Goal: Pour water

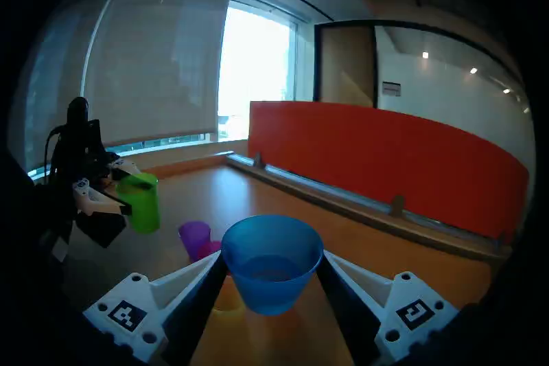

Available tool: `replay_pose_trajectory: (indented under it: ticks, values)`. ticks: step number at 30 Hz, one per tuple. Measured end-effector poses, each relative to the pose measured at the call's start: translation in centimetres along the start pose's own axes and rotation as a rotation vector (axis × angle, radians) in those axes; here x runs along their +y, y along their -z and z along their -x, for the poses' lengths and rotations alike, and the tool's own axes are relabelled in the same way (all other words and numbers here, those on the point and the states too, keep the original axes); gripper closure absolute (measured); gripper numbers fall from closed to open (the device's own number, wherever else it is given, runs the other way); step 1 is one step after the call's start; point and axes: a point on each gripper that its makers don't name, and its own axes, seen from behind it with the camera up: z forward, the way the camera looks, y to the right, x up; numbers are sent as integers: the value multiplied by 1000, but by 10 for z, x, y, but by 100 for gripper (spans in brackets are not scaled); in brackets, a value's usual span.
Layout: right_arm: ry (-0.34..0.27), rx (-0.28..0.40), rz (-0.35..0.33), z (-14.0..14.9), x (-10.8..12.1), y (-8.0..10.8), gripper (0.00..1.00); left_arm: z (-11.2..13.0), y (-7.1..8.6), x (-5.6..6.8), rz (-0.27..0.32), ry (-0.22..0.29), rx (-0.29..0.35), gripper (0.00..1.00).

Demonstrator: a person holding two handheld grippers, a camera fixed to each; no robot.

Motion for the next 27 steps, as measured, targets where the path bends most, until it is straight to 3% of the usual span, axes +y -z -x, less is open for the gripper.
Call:
replay_pose_trajectory:
  ticks: [18, 27]
  values:
    - [-2, 168, -18, -52, -11, 13, 10, -4, -2, 10, 21, 5, 16, 14]
    - [12, 201, -29, -66, -15, 16, 10, -6, -5, 15, 35, -2, 17, 14]
